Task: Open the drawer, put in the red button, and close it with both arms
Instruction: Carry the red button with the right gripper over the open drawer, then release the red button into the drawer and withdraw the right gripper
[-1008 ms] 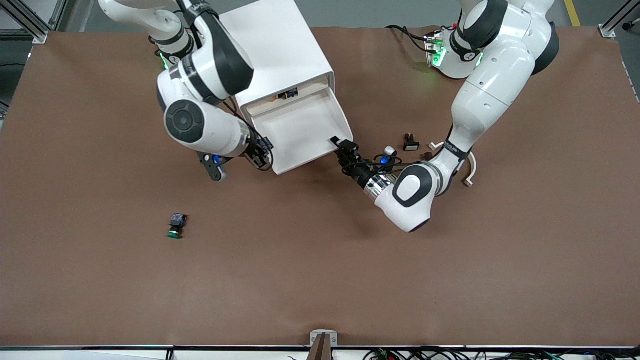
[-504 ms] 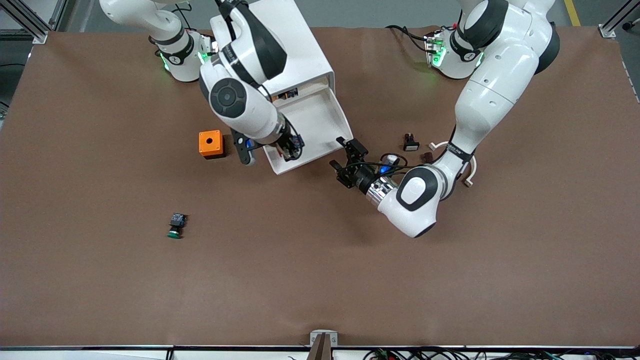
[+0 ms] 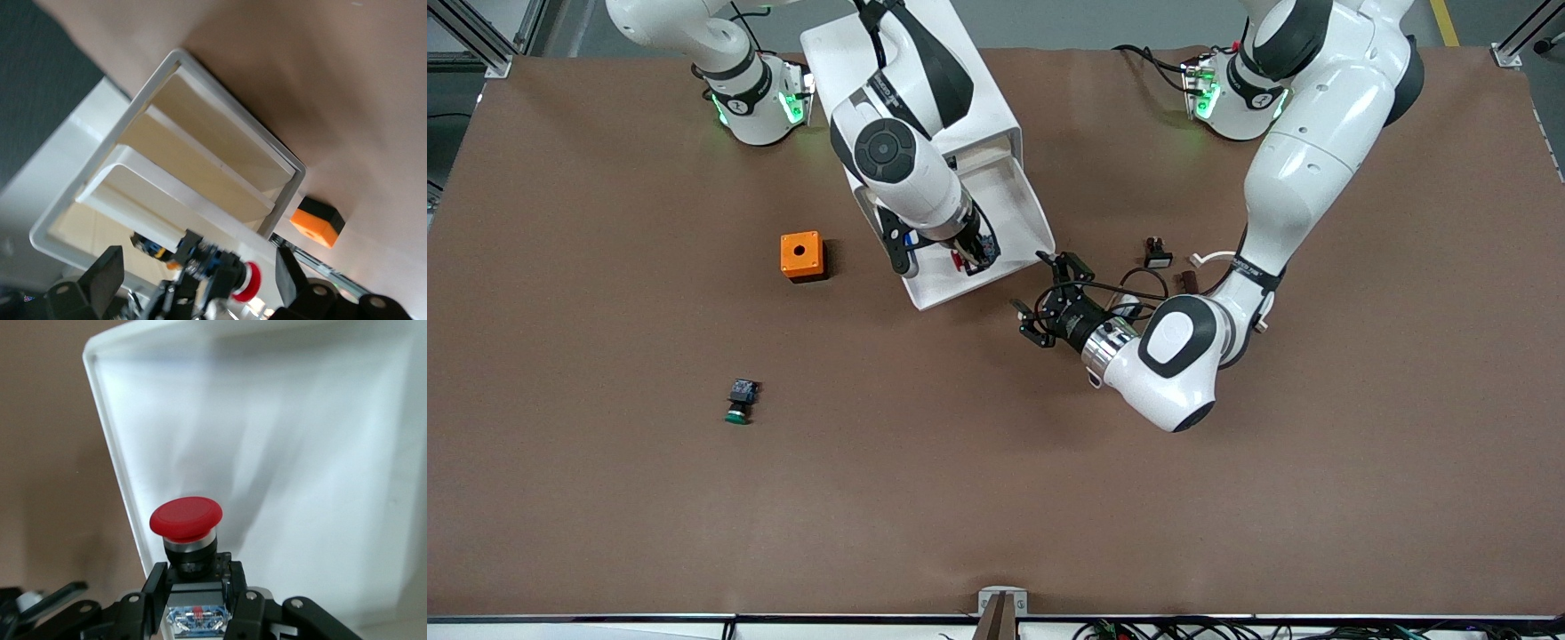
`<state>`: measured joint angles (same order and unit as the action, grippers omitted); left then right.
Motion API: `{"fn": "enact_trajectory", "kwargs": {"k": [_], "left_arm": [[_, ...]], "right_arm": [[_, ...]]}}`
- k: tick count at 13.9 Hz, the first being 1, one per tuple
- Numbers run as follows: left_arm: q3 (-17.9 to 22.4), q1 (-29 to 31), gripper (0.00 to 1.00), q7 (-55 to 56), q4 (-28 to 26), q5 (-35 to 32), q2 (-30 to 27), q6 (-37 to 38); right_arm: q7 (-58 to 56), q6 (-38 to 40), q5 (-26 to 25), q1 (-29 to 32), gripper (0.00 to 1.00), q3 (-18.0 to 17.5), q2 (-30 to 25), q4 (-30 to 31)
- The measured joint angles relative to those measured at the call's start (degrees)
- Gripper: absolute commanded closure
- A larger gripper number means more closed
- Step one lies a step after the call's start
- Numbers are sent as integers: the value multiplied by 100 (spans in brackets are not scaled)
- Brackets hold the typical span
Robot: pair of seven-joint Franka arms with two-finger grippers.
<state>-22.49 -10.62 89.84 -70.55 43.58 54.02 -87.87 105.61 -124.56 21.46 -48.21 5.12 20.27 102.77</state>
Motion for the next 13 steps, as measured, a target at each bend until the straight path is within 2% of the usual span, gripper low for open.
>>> {"fn": "enact_trajectory", "kwargs": {"k": [2,4,8,10,13], "left_arm": [[-29,-28,0,-632,37,-470,-242,-83],[-54,-139,0,-1082,43,-1115,-510,-339],[-139,-615,0,-1259,40,-2536,-896,-1176],[-264,-705,0,-1266,37,-3164,-917,-1528],[-431,-732,0,-1274,13,-3938,-917,-1762]], "right_arm": [[87,-16,0,0,36,19,0,0],[121,-21,1,1,0,45,-3,-4],[124,-55,0,51,0,125,-19,-58],[36,26,-3,307,0,172,-52,-223],[-1097,986,-18,1039,0,214,-114,-735]]}}
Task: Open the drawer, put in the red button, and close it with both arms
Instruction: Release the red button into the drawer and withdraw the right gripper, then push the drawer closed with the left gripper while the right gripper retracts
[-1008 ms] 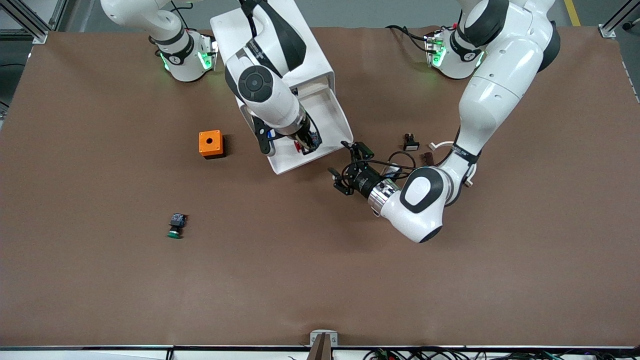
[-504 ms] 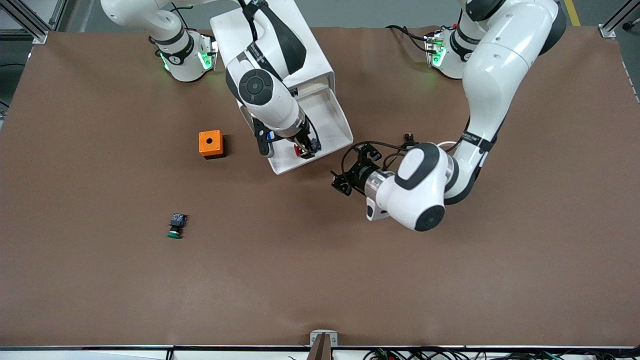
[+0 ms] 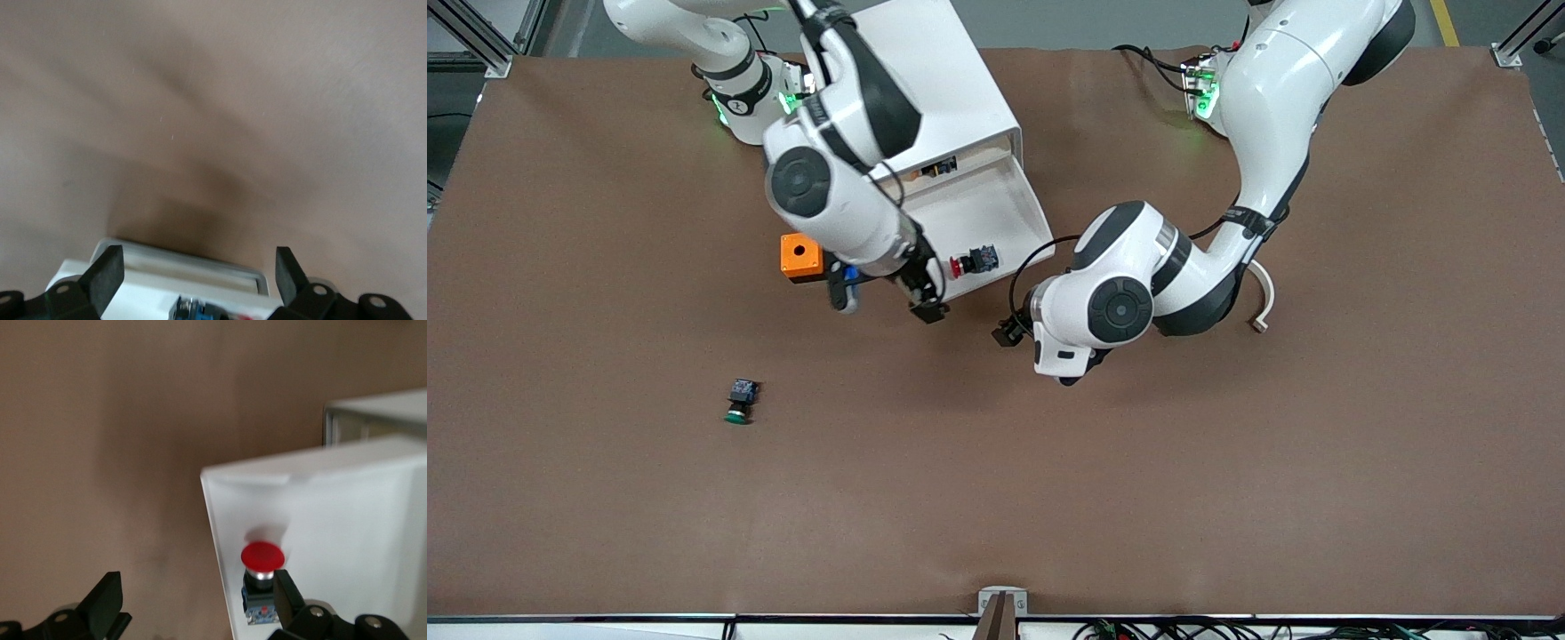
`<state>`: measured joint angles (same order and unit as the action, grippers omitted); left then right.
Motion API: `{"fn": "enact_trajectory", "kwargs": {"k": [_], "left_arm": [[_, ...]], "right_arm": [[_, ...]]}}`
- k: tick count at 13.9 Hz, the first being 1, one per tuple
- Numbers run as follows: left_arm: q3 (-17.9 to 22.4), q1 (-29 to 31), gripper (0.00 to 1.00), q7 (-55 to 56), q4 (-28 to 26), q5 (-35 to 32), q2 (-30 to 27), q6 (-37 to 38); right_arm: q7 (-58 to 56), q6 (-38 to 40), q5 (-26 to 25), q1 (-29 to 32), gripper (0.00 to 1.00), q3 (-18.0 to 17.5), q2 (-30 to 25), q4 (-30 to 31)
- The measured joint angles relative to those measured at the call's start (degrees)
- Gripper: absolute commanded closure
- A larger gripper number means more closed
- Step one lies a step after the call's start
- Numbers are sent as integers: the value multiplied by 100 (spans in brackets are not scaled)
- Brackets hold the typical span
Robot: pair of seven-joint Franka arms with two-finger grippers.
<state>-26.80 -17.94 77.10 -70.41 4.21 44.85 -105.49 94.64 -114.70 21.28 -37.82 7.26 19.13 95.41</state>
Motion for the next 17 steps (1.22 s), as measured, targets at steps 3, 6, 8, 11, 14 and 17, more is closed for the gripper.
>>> {"fn": "enact_trajectory", "kwargs": {"k": [3,6,8,11,14,17], "left_arm": [[-16,-35,0,-68,-19,-542,0,-101],[-21,-180,0,-72,-42,-943,0,-228],[-22,-304,0,-72,-84,-1077,0,-311],[-24,-452,0,-72,-133,-1155,0,-418],[-67,-538,0,-72,-151,-1172,0,-493],[-88,-626,0,-72,-224,-1212,0,-600]], "right_arm": [[-1499,893,-115,625,0,17,-63,-455],[-2900,1481,-146,1217,0,22,-69,-693],[-3591,1583,-384,1494,0,27,-69,-751],[-4793,1604,-923,1810,0,36,-117,-786],[-5902,1673,-1101,2194,0,47,-265,-778],[-6806,1746,-1208,2589,0,57,-419,-709]]}}
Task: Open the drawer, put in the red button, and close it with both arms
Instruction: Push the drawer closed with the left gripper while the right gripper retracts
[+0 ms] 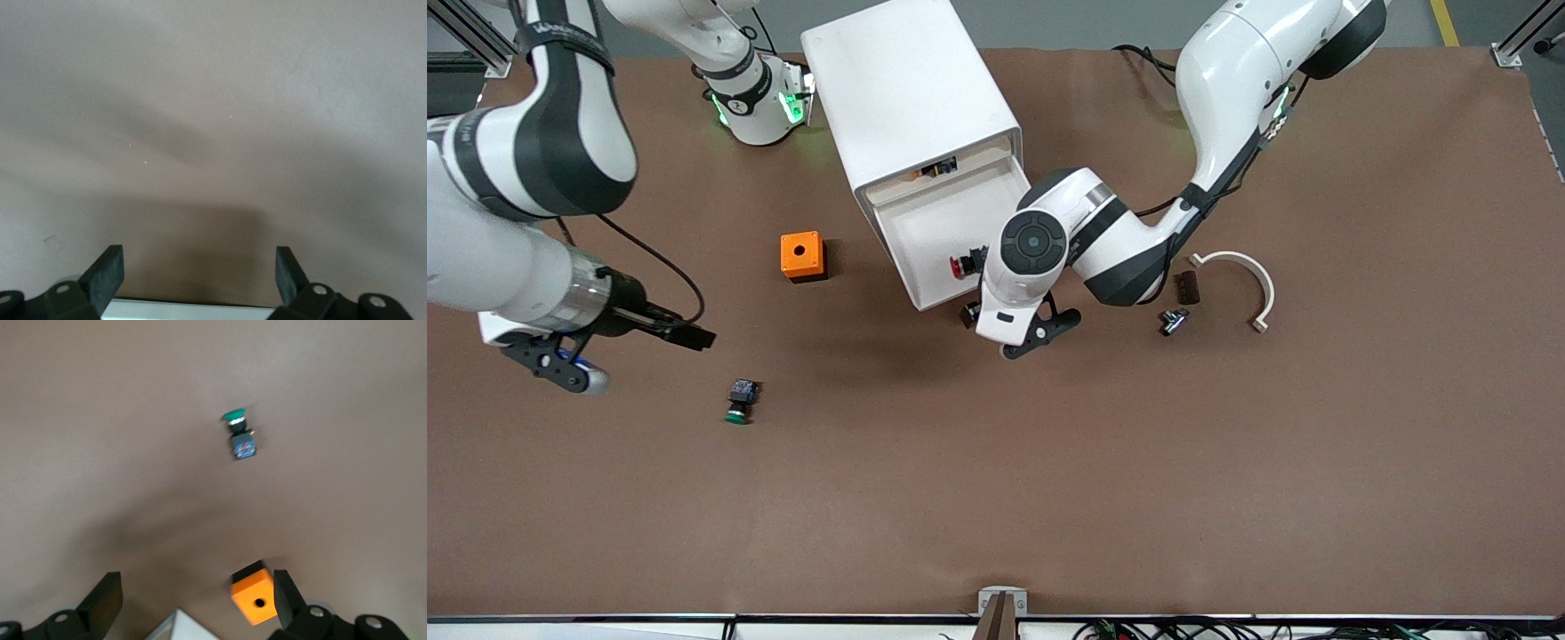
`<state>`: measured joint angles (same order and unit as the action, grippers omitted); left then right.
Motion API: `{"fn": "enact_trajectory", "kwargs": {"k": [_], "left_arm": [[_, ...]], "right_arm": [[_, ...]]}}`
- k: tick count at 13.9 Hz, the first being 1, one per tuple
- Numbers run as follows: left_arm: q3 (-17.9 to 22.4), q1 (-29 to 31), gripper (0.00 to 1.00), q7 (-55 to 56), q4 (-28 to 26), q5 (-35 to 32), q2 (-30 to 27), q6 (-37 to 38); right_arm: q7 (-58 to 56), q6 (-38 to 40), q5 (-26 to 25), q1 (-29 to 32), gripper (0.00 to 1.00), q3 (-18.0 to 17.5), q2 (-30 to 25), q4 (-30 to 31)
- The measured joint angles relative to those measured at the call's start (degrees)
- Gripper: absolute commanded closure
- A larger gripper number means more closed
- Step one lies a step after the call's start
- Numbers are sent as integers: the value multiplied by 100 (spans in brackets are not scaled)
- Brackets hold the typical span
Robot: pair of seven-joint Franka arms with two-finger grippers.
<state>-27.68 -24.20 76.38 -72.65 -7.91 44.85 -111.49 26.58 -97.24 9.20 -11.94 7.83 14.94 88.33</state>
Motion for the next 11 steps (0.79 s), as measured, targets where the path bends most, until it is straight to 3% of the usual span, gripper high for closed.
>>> {"fn": "enact_trajectory", "kwargs": {"k": [7,11], "left_arm": [[-289,-35,0,0,-368,-111,-13,-124],[-489,-34,0,8,-505,-116,-23,-126]], "right_arm": [[-2278,258,-405,938,0,10,-422,30],[-2988,516,-573,1316,0,15,-909,159]]}}
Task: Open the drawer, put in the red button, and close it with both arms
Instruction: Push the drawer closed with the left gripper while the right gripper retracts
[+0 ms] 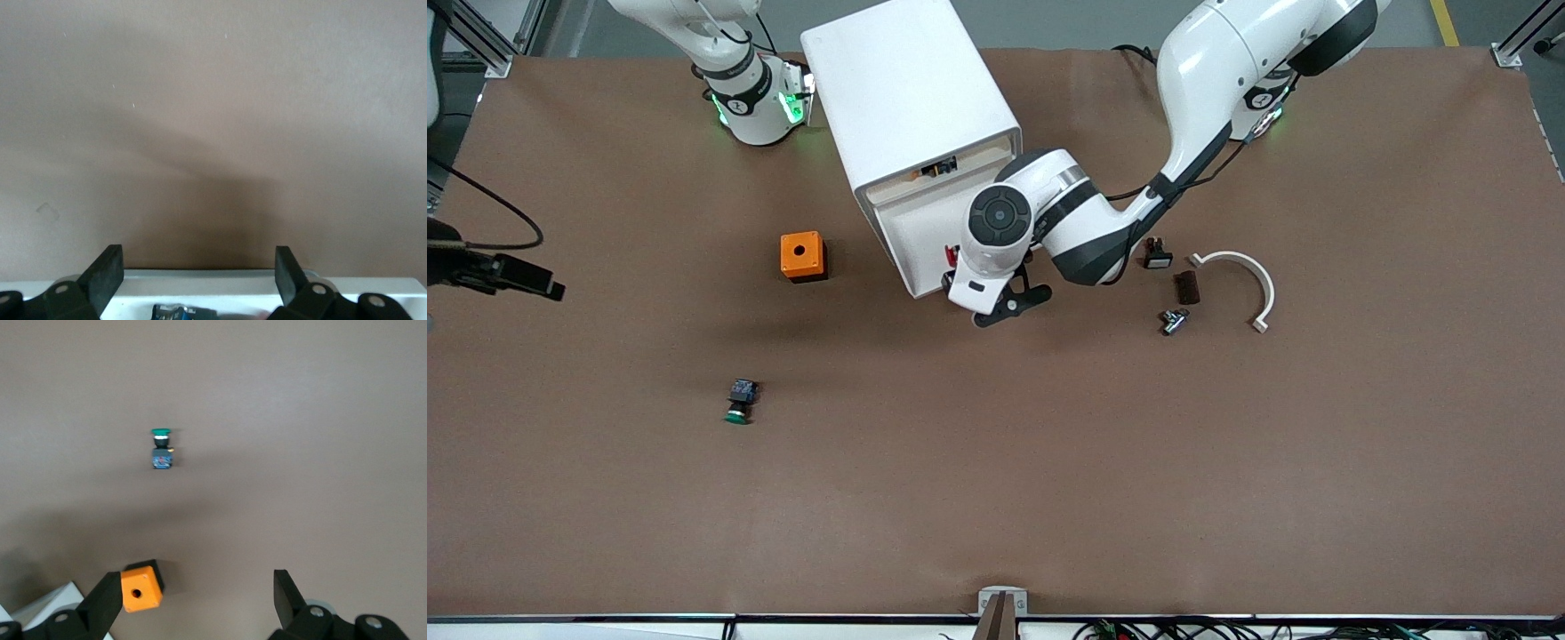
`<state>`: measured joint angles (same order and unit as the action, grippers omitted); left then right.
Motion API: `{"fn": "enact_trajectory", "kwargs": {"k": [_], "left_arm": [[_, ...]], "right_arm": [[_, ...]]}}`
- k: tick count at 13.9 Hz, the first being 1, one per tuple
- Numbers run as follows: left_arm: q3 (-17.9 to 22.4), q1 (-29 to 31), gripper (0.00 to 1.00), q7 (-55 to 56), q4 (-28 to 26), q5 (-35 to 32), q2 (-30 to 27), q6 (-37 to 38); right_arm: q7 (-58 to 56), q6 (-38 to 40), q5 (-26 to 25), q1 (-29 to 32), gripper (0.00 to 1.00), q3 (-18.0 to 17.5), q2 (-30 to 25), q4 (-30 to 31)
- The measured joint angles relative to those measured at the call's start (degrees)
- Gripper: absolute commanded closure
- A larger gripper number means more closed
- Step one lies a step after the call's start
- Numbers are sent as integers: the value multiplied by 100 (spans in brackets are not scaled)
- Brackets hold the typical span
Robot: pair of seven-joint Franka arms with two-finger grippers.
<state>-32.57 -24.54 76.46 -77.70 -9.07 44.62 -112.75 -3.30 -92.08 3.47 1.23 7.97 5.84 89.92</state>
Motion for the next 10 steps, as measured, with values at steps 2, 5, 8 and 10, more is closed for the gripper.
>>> {"fn": "enact_trajectory", "kwargs": {"k": [2,5,8,10], "left_arm": [[-118,-1,0,34,-68,0,-1,-4],[-277,-1,0,228,-169,15,-1,-6],[-350,-2,0,293,-262,347,0,-6],[-394,-2,0,296,-305,653,0,-6]], "right_arm": [[-112,21,-136,3,0,-15,-279,93],[-165,5,-220,3,0,-42,-690,405],[-174,-380,-256,3,0,-57,-1128,1012],[-197,-533,-278,3,0,-68,-1348,1328]]}}
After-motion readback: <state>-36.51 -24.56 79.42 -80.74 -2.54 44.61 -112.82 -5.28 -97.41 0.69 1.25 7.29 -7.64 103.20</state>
